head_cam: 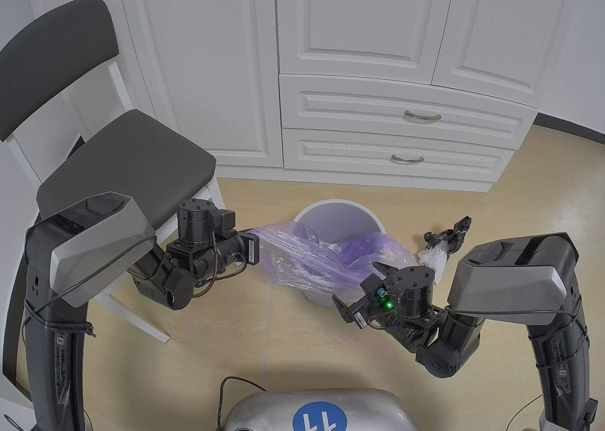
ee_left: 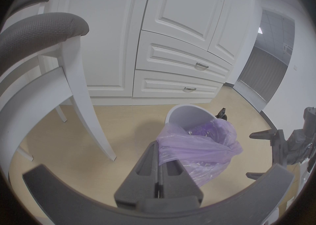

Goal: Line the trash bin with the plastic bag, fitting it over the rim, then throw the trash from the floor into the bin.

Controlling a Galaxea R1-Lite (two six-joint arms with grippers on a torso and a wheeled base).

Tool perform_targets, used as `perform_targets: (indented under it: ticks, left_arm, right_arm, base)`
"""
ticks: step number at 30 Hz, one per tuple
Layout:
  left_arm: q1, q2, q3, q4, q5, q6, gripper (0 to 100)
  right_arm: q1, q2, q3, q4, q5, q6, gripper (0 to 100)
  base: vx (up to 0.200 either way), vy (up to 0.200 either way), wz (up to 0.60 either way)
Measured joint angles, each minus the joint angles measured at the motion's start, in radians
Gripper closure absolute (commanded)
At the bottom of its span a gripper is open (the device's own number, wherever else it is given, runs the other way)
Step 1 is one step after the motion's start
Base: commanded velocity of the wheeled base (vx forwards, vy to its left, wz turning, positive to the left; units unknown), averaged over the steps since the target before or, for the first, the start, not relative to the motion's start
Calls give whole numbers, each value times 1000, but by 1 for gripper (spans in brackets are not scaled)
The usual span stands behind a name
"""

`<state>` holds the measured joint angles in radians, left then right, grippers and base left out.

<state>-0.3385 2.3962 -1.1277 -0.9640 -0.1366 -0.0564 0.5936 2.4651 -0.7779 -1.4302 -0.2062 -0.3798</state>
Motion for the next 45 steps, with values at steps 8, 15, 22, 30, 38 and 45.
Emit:
perform_targets:
  ticks: [8, 15, 22, 30, 38, 45]
  left_arm:
    - [-6, -3, 12, -21, -1, 0, 100]
    - [-8, -3, 19, -25, -2, 1, 100]
    - [-8, -7, 31, -38, -9, 3, 0]
    - [-7, -7, 35, -52, -13, 4, 0]
    - [-6, -6, 37, -52, -13, 5, 0]
    - [2, 4, 43, -48, -31, 20, 0]
  right_arm:
    - [6, 29, -115, 111, 0, 1, 0]
    - [10, 55, -207, 200, -1, 1, 0]
    - [7, 74, -267, 239, -2, 1, 0]
    - [3, 83, -283, 238, -1, 7, 100]
    - [-1, 81, -289, 237, -1, 8, 100]
    - [-10, 74, -330, 246, -4, 8, 100]
  base:
    - [0, 0, 0]
    - [0, 0, 0]
    - [0, 0, 0]
    - [0, 0, 0]
    - [0, 0, 0]
    - [0, 0, 0]
